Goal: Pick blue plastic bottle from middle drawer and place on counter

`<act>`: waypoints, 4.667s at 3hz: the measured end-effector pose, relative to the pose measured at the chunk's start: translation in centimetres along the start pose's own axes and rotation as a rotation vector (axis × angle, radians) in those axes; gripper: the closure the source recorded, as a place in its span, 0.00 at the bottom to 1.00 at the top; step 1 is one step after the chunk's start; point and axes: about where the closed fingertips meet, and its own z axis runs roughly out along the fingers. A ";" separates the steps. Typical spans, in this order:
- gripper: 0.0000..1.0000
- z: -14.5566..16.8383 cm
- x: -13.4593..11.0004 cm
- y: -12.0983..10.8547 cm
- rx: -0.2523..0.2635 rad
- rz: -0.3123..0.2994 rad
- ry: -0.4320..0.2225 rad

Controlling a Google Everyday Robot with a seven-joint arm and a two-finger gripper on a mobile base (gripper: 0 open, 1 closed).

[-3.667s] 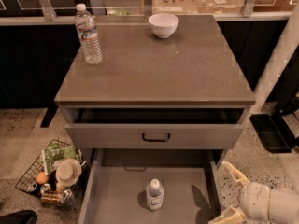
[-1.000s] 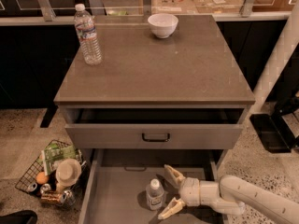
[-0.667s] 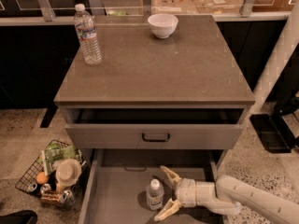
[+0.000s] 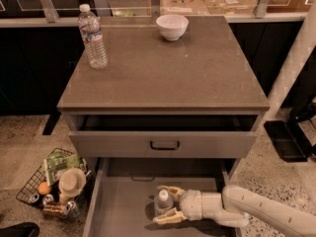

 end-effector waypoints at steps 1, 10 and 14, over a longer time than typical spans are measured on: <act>0.57 0.2 0.0 0.1 -0.003 0.000 -0.002; 1.00 -3.5 -28.9 3.3 -0.079 -0.042 0.012; 1.00 -5.5 -42.2 1.9 0.044 -0.109 0.076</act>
Offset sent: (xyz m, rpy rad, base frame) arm -0.0004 0.0015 0.0002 0.0016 0.0004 0.0027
